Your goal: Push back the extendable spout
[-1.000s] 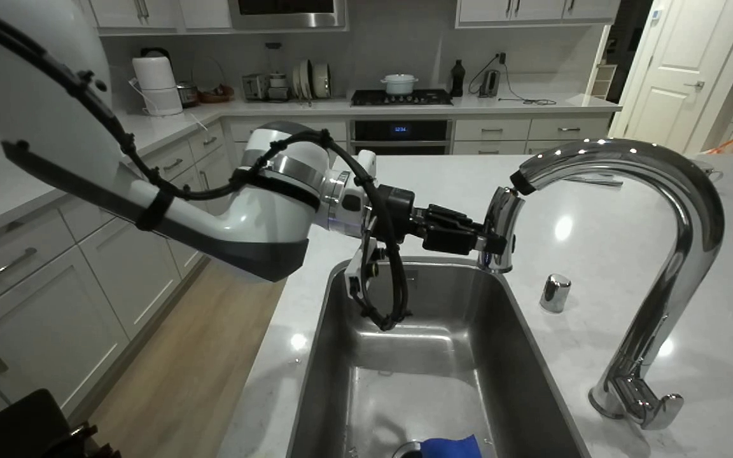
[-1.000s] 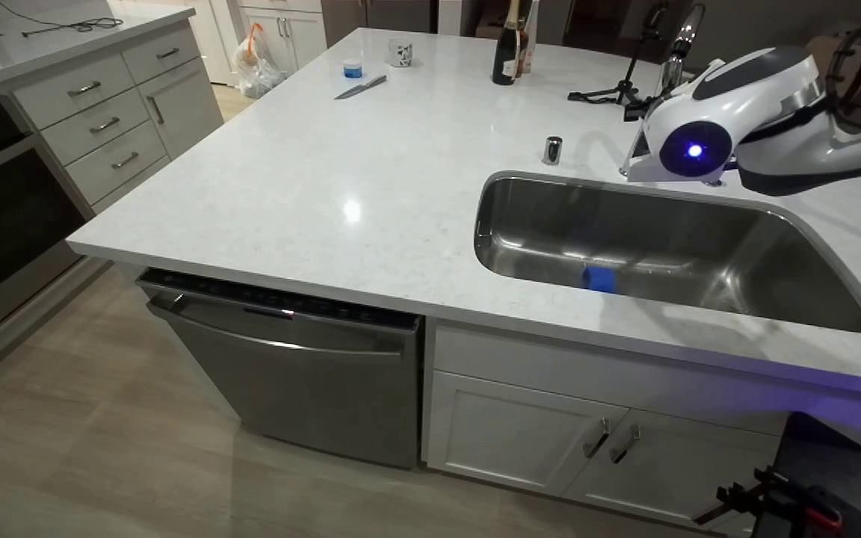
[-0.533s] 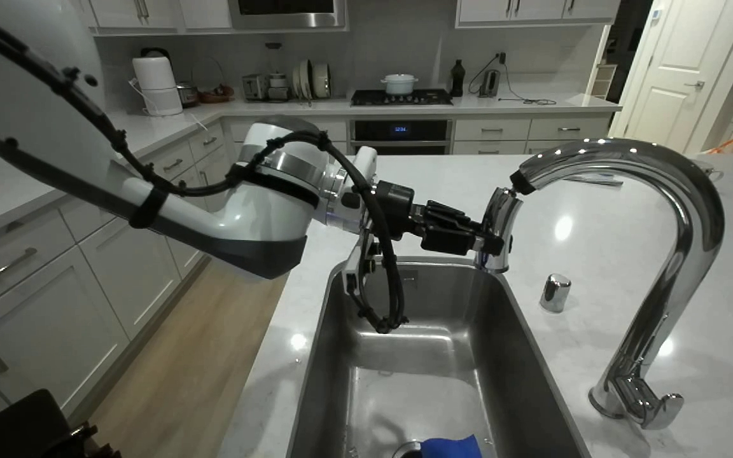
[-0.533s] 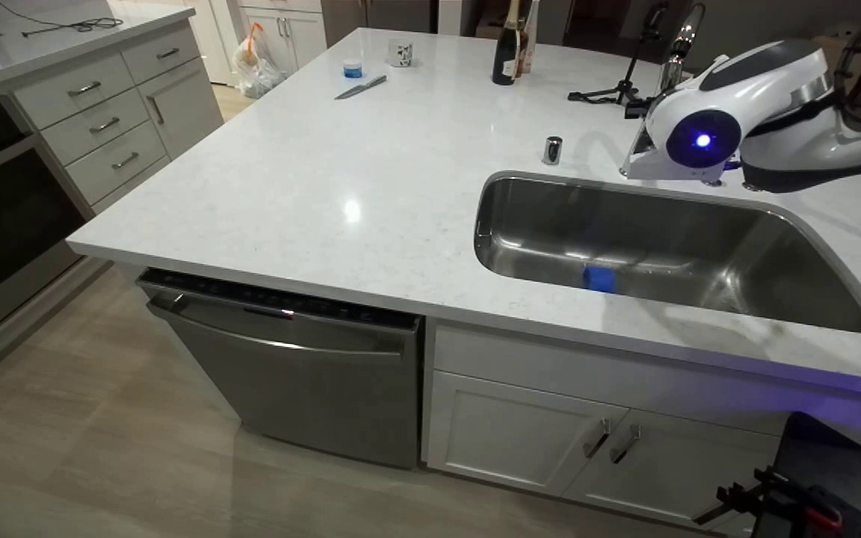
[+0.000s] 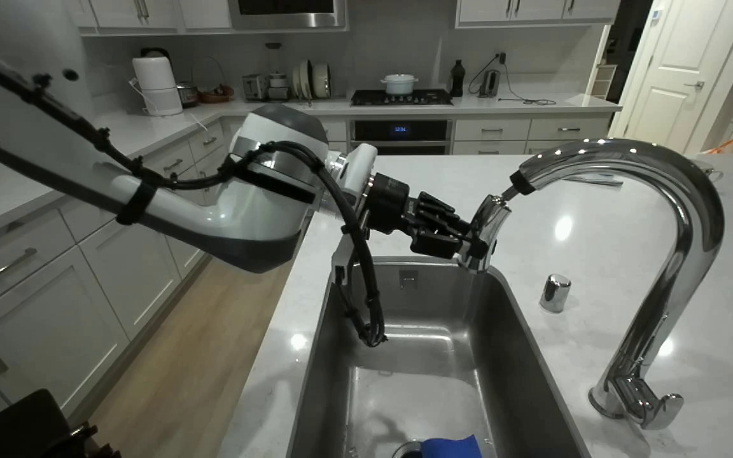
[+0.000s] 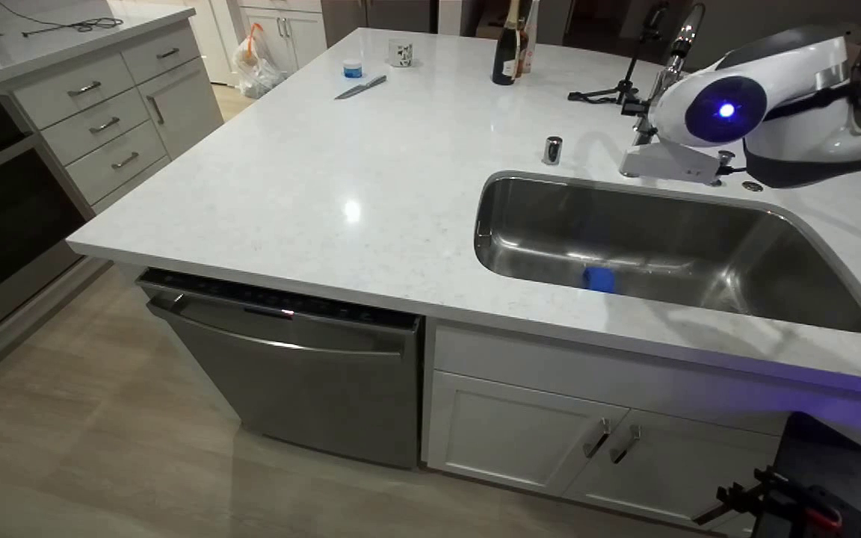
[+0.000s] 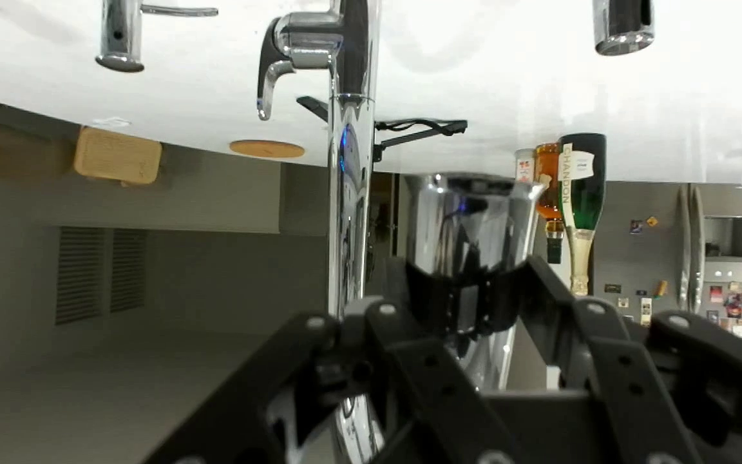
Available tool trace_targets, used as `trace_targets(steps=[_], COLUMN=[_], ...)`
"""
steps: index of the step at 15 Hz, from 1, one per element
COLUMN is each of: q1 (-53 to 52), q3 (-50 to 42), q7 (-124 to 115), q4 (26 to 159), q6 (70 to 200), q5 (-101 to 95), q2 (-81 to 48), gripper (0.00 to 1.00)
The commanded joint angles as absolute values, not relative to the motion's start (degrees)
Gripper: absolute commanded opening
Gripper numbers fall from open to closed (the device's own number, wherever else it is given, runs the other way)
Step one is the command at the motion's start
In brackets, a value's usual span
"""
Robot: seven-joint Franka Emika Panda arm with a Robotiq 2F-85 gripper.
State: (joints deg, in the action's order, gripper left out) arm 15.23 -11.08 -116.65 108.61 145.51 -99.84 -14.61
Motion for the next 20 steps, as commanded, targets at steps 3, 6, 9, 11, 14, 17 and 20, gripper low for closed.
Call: trace_targets(steps=[3, 6, 9, 11, 14, 17, 20], q1=[14.79, 13.86, 13.06, 12.69, 12.36, 12.08, 12.04], q3=[-9.67, -9.41, -9.41, -9.58, -10.00, -10.34, -10.63], q7=[-120.07, -122.13, -123.96, -124.38, -124.96, -125.26, -125.12], q4=[110.89, 110.85, 110.98, 110.94, 110.73, 110.35, 110.24], q6=[146.24, 144.52, 143.76, 144.00, 144.13, 143.90, 143.86], q5=[-91.10, -85.96, -81.34, -78.78, -76.53, -75.56, -75.19], q2=[-12.46, -12.24, -11.94, -11.67, -10.94, -10.17, -9.34], gripper=[0.22, 0.22, 0.22, 0.22, 0.22, 0.22, 0.22])
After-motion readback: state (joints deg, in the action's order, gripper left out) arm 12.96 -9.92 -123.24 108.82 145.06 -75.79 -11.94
